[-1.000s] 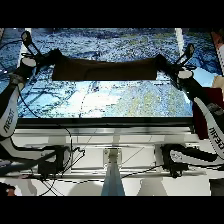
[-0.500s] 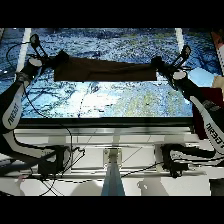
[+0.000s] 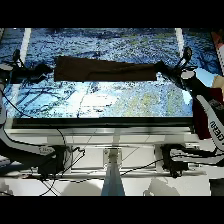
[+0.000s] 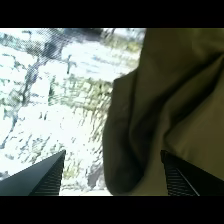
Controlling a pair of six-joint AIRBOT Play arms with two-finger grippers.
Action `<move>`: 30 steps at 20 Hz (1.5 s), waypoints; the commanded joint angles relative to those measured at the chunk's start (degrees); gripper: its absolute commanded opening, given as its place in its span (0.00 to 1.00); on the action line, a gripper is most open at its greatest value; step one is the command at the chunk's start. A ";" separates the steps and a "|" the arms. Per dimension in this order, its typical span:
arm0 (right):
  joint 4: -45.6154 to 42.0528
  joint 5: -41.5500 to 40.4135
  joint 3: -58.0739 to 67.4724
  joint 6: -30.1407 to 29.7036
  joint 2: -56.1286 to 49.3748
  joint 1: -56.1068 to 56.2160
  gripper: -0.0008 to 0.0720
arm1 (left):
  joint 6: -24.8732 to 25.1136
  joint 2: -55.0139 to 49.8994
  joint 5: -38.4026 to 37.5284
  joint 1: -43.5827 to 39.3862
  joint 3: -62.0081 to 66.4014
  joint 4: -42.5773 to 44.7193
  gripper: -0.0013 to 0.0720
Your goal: Fold the clothes and pants, and hang the long-sleeved shirts on hangers.
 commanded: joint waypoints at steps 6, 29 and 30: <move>-3.19 12.76 0.37 -2.43 -0.04 -1.73 0.88 | 7.61 -7.10 5.22 -7.50 0.50 -11.69 1.00; -5.84 18.73 31.63 11.32 -20.22 36.92 0.02 | 4.20 36.24 -28.13 -14.32 9.03 7.04 0.04; -4.74 18.53 34.58 12.13 -22.77 39.63 0.02 | 4.20 36.92 -28.13 -14.32 9.01 6.43 0.04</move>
